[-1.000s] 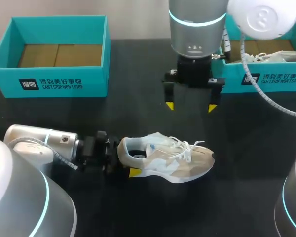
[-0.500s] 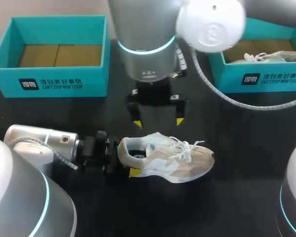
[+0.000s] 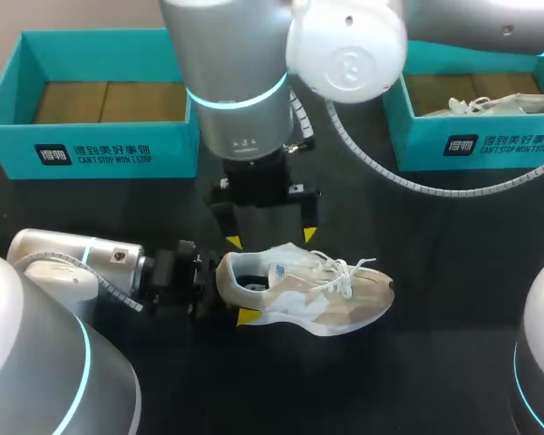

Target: Take the shoe out of the shoebox, open the shoe tongue, remove and reinsert the insole, then place the shoe into the shoebox

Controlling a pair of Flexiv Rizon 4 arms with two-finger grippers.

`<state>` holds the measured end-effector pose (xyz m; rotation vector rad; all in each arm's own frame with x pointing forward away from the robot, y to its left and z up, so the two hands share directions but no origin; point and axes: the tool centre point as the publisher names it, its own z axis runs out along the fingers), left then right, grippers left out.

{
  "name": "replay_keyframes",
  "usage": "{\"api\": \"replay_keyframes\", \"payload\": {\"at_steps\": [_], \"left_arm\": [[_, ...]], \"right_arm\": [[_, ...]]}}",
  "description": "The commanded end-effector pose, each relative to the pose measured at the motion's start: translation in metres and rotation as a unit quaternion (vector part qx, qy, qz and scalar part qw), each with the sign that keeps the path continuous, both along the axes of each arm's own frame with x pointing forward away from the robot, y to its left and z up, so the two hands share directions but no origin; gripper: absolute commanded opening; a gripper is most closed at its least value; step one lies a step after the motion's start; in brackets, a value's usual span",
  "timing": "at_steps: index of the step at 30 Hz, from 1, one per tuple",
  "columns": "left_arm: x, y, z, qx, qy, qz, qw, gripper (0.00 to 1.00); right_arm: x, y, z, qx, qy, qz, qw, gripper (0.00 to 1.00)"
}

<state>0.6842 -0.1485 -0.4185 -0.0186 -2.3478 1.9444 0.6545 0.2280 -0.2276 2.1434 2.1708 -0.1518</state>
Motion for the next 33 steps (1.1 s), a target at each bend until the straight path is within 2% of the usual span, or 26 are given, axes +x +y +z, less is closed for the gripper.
{"api": "replay_keyframes", "payload": {"at_steps": [1,6,16,26,33], "left_arm": [[-0.001,0.0,0.0,0.001,0.0,0.001,1.0,0.0],[-0.001,0.0,0.0,0.001,0.0,0.001,1.0,0.0],[-0.001,0.0,0.0,0.001,0.0,0.001,1.0,0.0],[-0.001,0.0,0.0,0.001,0.0,0.001,1.0,0.0],[-0.001,0.0,0.0,0.001,0.0,0.001,1.0,0.0]], "right_arm": [[-0.001,0.032,-0.032,-0.11,-0.011,-0.11,0.988,1.0],[0.003,0.026,-0.044,-0.14,-0.022,-0.135,0.981,1.0],[0.002,0.016,-0.067,-0.156,-0.033,-0.164,0.974,1.0],[0.006,-0.001,-0.088,-0.138,-0.044,-0.18,0.973,1.0],[0.011,-0.004,-0.099,-0.134,-0.053,-0.187,0.972,1.0]]}}
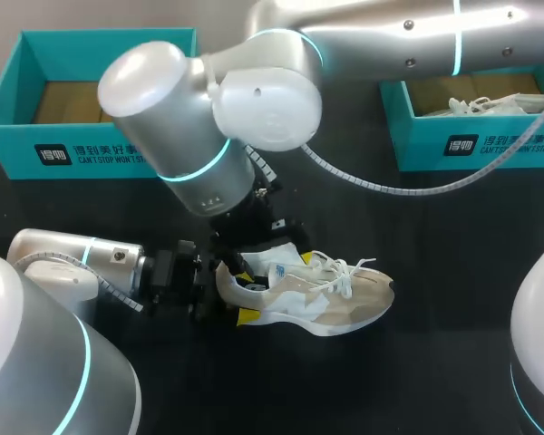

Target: Take the shoe out of the shoebox, open the shoe tongue, remove and reinsert the insole, then place the shoe into the shoebox

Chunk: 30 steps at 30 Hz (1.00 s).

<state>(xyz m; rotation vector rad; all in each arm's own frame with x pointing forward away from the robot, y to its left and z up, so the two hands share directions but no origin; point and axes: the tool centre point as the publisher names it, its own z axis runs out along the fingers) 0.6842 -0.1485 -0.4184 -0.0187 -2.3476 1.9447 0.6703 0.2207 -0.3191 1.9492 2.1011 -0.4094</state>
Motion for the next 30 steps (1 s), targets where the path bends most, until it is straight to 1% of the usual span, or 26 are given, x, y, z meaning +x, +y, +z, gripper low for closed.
{"api": "replay_keyframes", "payload": {"at_steps": [1,4,14,15,16,18,21,24,30], "left_arm": [[-0.001,0.0,0.0,0.001,0.0,0.001,1.0,0.0],[-0.001,0.0,0.0,0.001,0.0,0.001,1.0,0.0],[-0.001,0.0,0.0,0.001,0.0,0.001,1.0,0.0],[-0.001,0.0,0.0,0.001,0.0,0.001,1.0,0.0],[-0.001,0.0,0.0,0.001,0.0,0.001,1.0,0.0],[-0.001,0.0,0.0,0.001,0.0,0.001,1.0,0.0],[-0.001,0.0,0.0,0.001,0.0,0.001,1.0,0.0],[-0.001,0.0,0.0,0.001,0.0,0.001,1.0,0.0],[-0.001,0.0,0.0,0.001,0.0,0.001,1.0,0.0]], "right_arm": [[-0.005,0.002,-0.01,-0.009,-0.089,-0.209,0.974,1.0],[-0.005,-0.003,-0.011,0.007,-0.091,-0.222,0.971,1.0],[-0.005,-0.003,-0.011,0.007,-0.091,-0.222,0.971,1.0],[-0.004,-0.001,-0.013,-0.016,-0.095,-0.225,0.97,1.0],[-0.003,-0.003,-0.016,-0.018,-0.097,-0.221,0.97,1.0],[-0.001,-0.006,-0.019,0.004,-0.1,-0.218,0.971,1.0],[-0.001,-0.012,-0.02,0.008,-0.102,-0.224,0.969,1.0],[-0.002,-0.013,-0.02,0.014,-0.107,-0.228,0.968,1.0],[-0.002,-0.018,-0.026,0.028,-0.127,-0.239,0.962,1.0]]}}
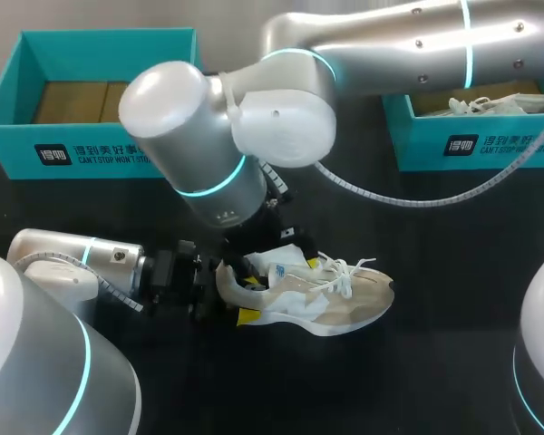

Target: Take the shoe out of the shoebox, open the shoe tongue, remove and reinsert the insole, then place the shoe into the shoebox

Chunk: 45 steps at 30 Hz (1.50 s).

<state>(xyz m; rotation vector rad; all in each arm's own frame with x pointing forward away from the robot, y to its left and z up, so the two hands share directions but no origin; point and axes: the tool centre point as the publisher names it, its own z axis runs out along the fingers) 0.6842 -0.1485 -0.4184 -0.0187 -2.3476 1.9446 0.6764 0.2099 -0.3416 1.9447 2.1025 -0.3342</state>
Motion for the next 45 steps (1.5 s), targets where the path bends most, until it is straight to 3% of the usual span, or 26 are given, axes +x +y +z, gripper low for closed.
{"api": "replay_keyframes", "payload": {"at_steps": [1,9,22,45], "left_arm": [[-0.001,0.0,0.0,0.001,0.0,0.001,1.0,0.0],[-0.001,0.0,0.0,0.001,0.0,0.001,1.0,0.0],[-0.001,0.0,0.0,0.001,0.0,0.001,1.0,0.0],[-0.001,0.0,0.0,0.001,0.0,0.001,1.0,0.0]], "right_arm": [[-0.008,-0.009,-0.004,0.017,-0.107,-0.25,0.962,1.0],[-0.003,-0.014,-0.009,0.022,-0.133,-0.262,0.956,1.0],[0.001,-0.003,-0.022,0.02,-0.145,-0.272,0.951,1.0],[-0.007,-0.043,0.007,0.01,-0.188,-0.324,0.927,1.0]]}}
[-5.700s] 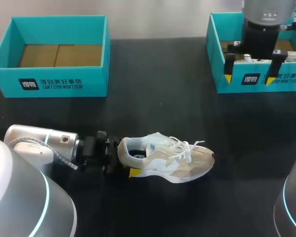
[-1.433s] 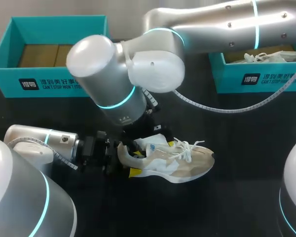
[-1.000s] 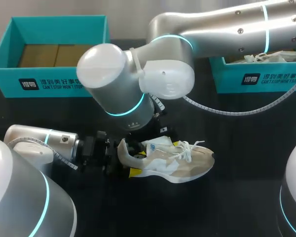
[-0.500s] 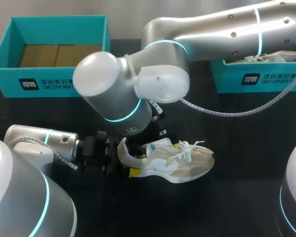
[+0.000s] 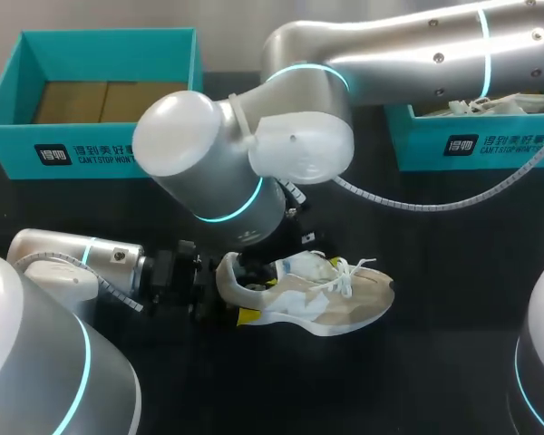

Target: Take the shoe out of the shoebox, open the shoe tongue, remove and reinsert the insole, then place the shoe into the shoebox

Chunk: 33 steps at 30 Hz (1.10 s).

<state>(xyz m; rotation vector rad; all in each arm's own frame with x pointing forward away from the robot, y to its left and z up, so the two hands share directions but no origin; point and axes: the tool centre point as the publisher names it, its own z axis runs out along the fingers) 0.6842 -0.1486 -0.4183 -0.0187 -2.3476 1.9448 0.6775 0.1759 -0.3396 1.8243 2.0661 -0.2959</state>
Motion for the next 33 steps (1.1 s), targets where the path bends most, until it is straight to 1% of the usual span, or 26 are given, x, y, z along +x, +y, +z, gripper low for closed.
{"api": "replay_keyframes", "payload": {"at_steps": [1,4,5,7,14,17,20,21,22,24,25,26,27,33], "left_arm": [[-0.001,0.0,0.0,0.001,0.0,0.001,1.0,0.0],[-0.001,0.0,0.0,0.001,0.0,0.001,1.0,0.0],[-0.001,0.0,0.0,0.001,0.0,0.001,1.0,0.0],[-0.001,0.0,0.0,0.001,0.0,0.001,1.0,0.0],[-0.001,0.0,0.0,0.001,0.0,0.001,1.0,0.0],[-0.001,0.0,0.0,0.001,0.0,0.001,1.0,0.0],[-0.001,0.0,0.0,0.001,0.0,0.001,1.0,0.0],[-0.001,0.0,0.0,0.001,0.0,0.001,1.0,0.0],[-0.001,0.0,0.0,0.001,0.0,0.001,1.0,0.0],[-0.001,0.0,0.0,0.001,0.0,0.001,1.0,0.0],[-0.001,0.0,0.0,0.001,0.0,0.001,1.0,0.0],[-0.001,0.0,0.0,0.001,0.0,0.001,1.0,0.0],[-0.001,0.0,0.0,0.001,0.0,0.001,1.0,0.0],[-0.001,0.0,0.0,0.001,0.0,0.001,1.0,0.0]], "right_arm": [[-0.009,-0.012,0.006,0.061,-0.159,-0.348,0.922,1.0],[-0.011,-0.018,0.005,0.071,-0.157,-0.354,0.919,1.0],[-0.011,-0.018,0.004,0.075,-0.156,-0.354,0.919,0.95],[-0.01,-0.016,0.001,0.076,-0.152,-0.353,0.92,0.91],[-0.002,0.002,-0.009,0.089,-0.138,-0.333,0.929,0.92],[0.001,0.006,-0.014,0.093,-0.131,-0.327,0.931,0.92],[0.003,0.006,-0.017,0.093,-0.127,-0.325,0.932,0.89],[0.003,0.006,-0.018,0.092,-0.126,-0.326,0.932,0.87],[0.003,0.005,-0.018,0.092,-0.125,-0.327,0.932,0.8],[0.003,0.003,-0.019,0.092,-0.123,-0.329,0.932,0.72],[0.003,0.002,-0.019,0.091,-0.122,-0.331,0.931,0.65],[0.002,-0.001,-0.018,0.09,-0.122,-0.334,0.93,0.54],[0.001,-0.003,-0.016,0.089,-0.123,-0.336,0.929,0.48],[-0.005,-0.011,-0.001,0.083,-0.135,-0.343,0.926,0.39]]}}
